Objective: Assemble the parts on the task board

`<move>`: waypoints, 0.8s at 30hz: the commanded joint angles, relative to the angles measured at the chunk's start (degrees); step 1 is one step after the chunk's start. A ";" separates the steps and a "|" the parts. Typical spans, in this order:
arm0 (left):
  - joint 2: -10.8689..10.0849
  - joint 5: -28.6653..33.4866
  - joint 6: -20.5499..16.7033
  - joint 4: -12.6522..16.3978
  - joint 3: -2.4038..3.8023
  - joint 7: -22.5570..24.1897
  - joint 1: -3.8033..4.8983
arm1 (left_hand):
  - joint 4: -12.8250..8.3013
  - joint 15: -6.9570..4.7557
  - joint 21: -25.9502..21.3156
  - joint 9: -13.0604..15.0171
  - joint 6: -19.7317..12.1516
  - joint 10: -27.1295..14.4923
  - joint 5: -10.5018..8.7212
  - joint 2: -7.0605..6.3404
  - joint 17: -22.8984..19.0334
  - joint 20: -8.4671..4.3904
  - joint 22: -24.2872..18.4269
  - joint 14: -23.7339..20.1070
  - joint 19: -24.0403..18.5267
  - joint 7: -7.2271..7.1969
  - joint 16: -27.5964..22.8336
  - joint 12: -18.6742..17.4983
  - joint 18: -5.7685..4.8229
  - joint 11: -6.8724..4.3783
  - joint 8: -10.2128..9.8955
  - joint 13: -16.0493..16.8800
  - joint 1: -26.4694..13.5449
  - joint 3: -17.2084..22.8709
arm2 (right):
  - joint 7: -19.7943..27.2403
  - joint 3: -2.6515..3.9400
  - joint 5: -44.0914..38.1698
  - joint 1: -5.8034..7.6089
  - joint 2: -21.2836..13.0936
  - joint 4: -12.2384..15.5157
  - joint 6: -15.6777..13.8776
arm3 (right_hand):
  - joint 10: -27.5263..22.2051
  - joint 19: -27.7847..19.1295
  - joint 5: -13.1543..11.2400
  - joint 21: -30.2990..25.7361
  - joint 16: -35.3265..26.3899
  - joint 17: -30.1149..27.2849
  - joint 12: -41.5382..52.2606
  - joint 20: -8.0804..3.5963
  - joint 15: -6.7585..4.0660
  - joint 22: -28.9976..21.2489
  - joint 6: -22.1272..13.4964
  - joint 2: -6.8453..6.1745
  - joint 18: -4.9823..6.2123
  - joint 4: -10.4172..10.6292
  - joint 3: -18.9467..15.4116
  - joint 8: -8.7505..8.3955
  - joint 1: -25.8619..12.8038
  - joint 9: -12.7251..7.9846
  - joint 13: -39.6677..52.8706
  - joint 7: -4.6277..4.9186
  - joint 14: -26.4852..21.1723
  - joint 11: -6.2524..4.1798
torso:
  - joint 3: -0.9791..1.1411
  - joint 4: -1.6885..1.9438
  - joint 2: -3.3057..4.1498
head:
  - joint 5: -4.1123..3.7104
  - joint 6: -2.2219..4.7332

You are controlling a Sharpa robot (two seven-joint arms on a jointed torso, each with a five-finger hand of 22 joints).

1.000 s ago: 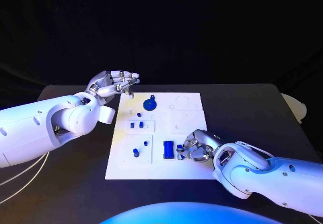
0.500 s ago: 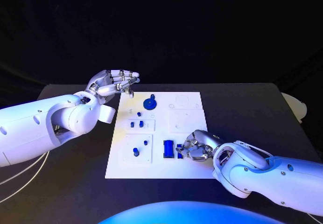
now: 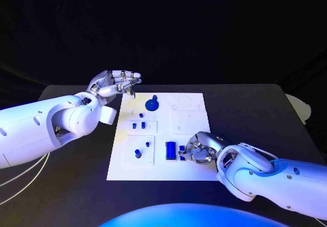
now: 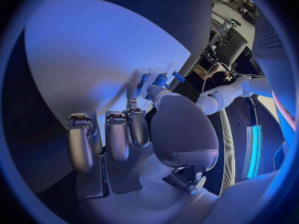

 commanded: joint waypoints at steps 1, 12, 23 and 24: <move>0.04 0.22 0.77 0.15 0.04 0.35 0.04 | 0.13 -0.04 -0.26 -0.08 -0.09 -0.27 0.18 0.12 -0.05 0.03 -0.08 -0.33 -0.38 0.38 0.33 0.37 0.40 0.00 -0.38 -0.05 -0.55 0.30 | 1.13 -0.01 -1.61 -0.06 -0.20 0.08 0.64 | 1.34 5.99 -1.80 0.25 0.27 11.67 -0.08 -0.36 -0.28 15.09 -0.31 -0.28 -0.82 -0.66 0.21 0.29 1.99 0.06 8.86 -0.07 5.53 0.00 | 0.02 -0.08 -0.02 | 0.01 0.06; 0.45 0.46 0.81 -0.38 -0.05 0.45 0.02 | 0.13 -0.04 -0.26 -0.08 -0.09 -0.27 0.18 0.12 -0.05 0.03 -0.08 -0.33 -0.38 0.38 0.33 0.37 0.40 0.00 -0.38 -0.05 -0.55 0.30 | 5.66 0.13 -0.03 0.69 -2.01 0.27 -4.10 | 0.74 5.99 -4.82 0.25 0.17 11.45 -1.25 -0.33 -0.19 15.09 -0.78 -0.58 -0.82 -0.86 0.76 -0.02 4.85 -0.10 8.18 0.16 5.48 0.14 | -0.07 -0.06 -0.37 | -0.14 0.97; 3.07 3.89 -0.63 -3.79 -0.77 1.68 -0.76 | 0.86 0.08 -0.72 -0.03 -0.11 0.00 -0.12 -0.01 -0.43 0.23 -0.32 -0.68 -0.71 0.21 0.45 0.95 0.37 -0.08 -0.32 -0.04 -2.18 -0.02 | 37.87 0.21 32.36 5.99 -2.46 -9.41 -7.59 | -9.69 0.36 -4.39 -15.08 -4.94 1.28 -18.41 1.77 2.35 10.36 -7.67 -0.84 2.30 0.06 0.48 -5.14 7.43 -2.02 -2.61 3.74 2.60 3.21 | -0.99 -0.35 -3.00 | -0.91 4.27; 3.27 4.17 -0.82 -4.06 -0.78 1.79 -0.83 | 0.93 0.07 -0.78 -0.01 -0.08 0.06 -0.14 -0.02 -0.47 0.24 -0.35 -0.71 -0.74 0.16 0.46 1.02 0.37 -0.11 -0.30 -0.03 -2.30 -0.06 | 39.05 0.21 34.12 6.27 -2.30 -10.22 -7.19 | -12.10 -0.97 -4.55 -18.48 -6.48 -1.16 -22.31 2.06 2.58 9.21 -8.05 -0.79 2.91 -0.01 0.54 -5.49 7.98 -2.10 -5.17 3.99 1.70 3.50 | -1.08 -0.34 -3.21 | -0.97 4.49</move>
